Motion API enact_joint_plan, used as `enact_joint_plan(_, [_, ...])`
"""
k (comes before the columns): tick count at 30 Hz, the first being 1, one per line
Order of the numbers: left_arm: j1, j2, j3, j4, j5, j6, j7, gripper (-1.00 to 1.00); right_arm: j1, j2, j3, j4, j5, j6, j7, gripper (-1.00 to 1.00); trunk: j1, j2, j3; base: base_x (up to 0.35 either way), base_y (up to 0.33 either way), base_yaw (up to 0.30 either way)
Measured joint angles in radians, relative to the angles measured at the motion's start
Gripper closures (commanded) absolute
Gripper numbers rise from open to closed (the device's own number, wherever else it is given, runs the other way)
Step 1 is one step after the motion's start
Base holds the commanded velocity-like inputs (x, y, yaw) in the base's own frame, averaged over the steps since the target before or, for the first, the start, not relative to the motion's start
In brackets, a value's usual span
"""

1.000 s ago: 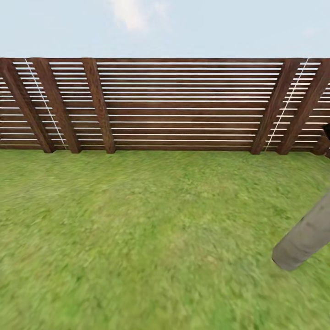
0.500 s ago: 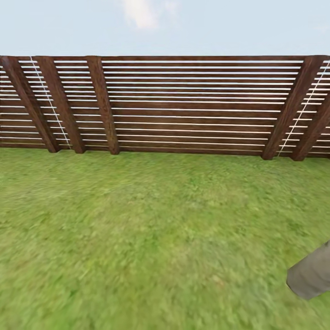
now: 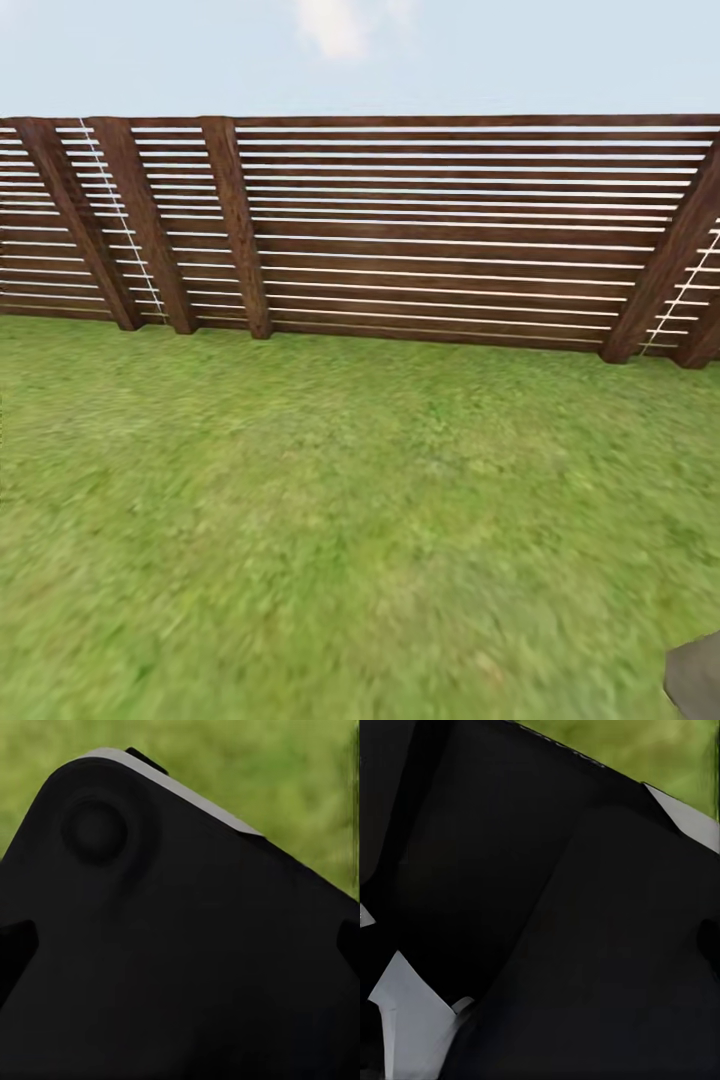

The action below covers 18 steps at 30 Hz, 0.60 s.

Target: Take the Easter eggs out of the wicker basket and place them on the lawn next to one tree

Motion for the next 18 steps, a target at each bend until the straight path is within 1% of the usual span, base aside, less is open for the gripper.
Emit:
enact_joint_plan(8, [0.0, 0.0, 0.0, 0.0, 0.001, 0.0, 0.0, -1.0, 0.0, 0.0, 0.0, 0.0, 0.0, -0.015, 0.0, -1.0, 0.0, 0.0, -0.007, 0.342, -0.012, 0.147])
enact_joint_plan(18, [0.0, 0.0, 0.0, 0.0, 0.001, 0.0, 0.0, -1.0, 0.0, 0.0, 0.0, 0.0, 0.0, -0.016, 0.0, -1.0, 0.0, 0.0, -0.018, 0.343, 0.001, 0.177])
